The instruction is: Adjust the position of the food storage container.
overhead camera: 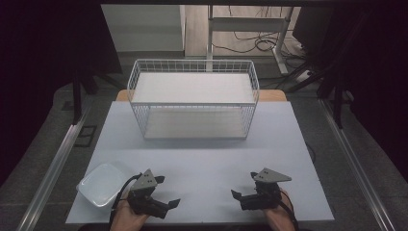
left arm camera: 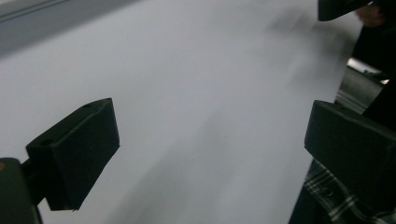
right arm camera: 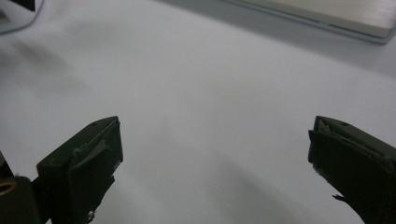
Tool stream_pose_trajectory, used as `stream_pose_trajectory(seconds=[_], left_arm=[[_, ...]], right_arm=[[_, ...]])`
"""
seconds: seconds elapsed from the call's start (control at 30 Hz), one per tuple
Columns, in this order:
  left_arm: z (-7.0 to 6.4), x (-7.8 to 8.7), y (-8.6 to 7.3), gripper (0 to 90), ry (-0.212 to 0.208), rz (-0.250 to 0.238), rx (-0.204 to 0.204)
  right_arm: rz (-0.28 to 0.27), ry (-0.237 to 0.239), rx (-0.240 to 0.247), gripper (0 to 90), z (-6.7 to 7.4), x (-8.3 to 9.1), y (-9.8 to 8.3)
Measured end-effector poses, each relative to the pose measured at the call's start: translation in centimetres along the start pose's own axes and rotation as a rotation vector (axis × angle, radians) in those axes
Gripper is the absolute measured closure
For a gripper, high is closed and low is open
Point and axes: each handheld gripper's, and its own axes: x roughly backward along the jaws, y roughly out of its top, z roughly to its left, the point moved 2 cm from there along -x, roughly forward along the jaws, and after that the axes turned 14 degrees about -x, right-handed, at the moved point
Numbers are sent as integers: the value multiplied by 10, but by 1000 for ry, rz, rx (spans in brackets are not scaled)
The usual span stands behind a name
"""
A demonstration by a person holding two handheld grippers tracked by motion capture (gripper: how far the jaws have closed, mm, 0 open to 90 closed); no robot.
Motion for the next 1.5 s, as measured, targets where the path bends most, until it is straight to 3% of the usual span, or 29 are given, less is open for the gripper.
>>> stream_pose_trajectory(seconds=[0.17,0.27,0.4,0.73,1.0,1.07,1.17,1.3,1.5], left_arm=[[2,-1,-2,41,26,20,-19],[2,0,-2,42,36,19,-35],[4,-1,-3,44,35,31,-28],[5,11,3,43,35,0,-2],[8,34,5,227,83,-5,-26],[11,46,4,313,91,-19,-17],[14,60,1,360,112,-30,-5],[17,79,-5,473,160,-22,17],[22,102,-18,617,216,-2,40]], right_arm=[[12,11,-26,26,-3,-1,-1],[11,-2,-44,21,-9,1,1],[39,-25,-49,4,-15,-2,0],[21,-52,-6,0,-10,-6,-1],[1,-60,-3,0,-9,-4,0],[2,-67,4,0,-9,-4,0],[1,-66,13,0,-8,-3,0],[-20,-72,47,0,-5,-1,2],[-19,-74,43,0,-4,-2,2]])
